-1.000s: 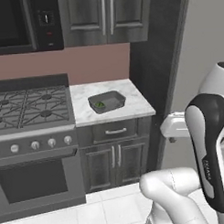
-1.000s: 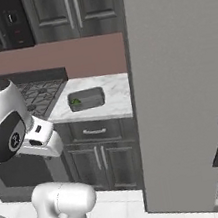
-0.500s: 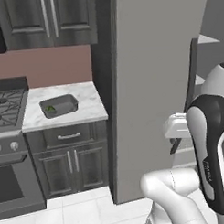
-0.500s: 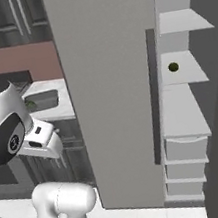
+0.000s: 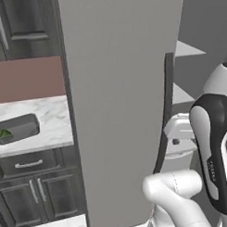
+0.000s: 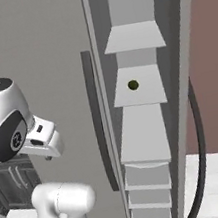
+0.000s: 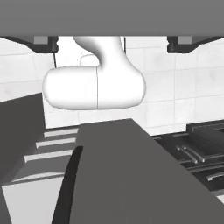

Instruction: Take the avocado and lime out of the freezer and place them in the tupperware container on the counter. Then put the tupperware containing the vegetables back in the freezer.

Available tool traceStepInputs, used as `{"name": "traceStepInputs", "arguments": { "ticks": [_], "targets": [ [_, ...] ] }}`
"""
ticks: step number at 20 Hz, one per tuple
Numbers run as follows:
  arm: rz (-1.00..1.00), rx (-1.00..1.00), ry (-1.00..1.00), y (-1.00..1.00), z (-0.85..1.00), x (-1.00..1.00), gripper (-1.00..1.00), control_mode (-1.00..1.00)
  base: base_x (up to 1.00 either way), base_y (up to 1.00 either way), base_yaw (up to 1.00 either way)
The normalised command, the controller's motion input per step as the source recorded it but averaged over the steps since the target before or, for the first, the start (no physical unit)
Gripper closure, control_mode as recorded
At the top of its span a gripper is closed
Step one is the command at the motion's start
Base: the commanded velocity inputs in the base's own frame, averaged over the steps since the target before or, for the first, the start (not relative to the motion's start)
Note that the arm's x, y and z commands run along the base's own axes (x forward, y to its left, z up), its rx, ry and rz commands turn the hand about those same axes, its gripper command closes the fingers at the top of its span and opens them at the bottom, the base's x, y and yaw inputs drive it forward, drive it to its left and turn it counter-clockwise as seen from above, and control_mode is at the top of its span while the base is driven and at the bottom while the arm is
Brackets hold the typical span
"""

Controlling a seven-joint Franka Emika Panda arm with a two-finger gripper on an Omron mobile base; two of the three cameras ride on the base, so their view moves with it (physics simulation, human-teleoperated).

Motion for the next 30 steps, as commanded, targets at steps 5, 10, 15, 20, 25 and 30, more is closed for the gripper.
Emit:
{"name": "traceStepInputs", "arguments": {
  "ticks": [5, 10, 15, 20, 25, 30],
  "targets": [
    [0.00, 0.00, 0.00, 0.00, 0.00, 0.00, -1.00, 1.00, 0.20, -0.52, 0.00],
    [0.00, 0.00, 0.00, 0.00, 0.00, 0.00, -1.00, 1.00, 0.28, -0.43, 0.00],
    [0.00, 0.00, 0.00, 0.00, 0.00, 0.00, -1.00, 1.00, 0.60, -0.46, 0.00],
    [0.00, 0.00, 0.00, 0.00, 0.00, 0.00, -1.00, 1.00, 0.48, -0.51, 0.00],
    [0.00, 0.00, -0.05, -0.14, 0.00, 0.03, -1.00, -1.00, 0.17, -0.20, 0.00],
    [0.00, 0.01, -0.25, -0.35, 0.00, 0.14, -1.00, -1.00, 0.00, 0.00, 0.00]
  ]
}}
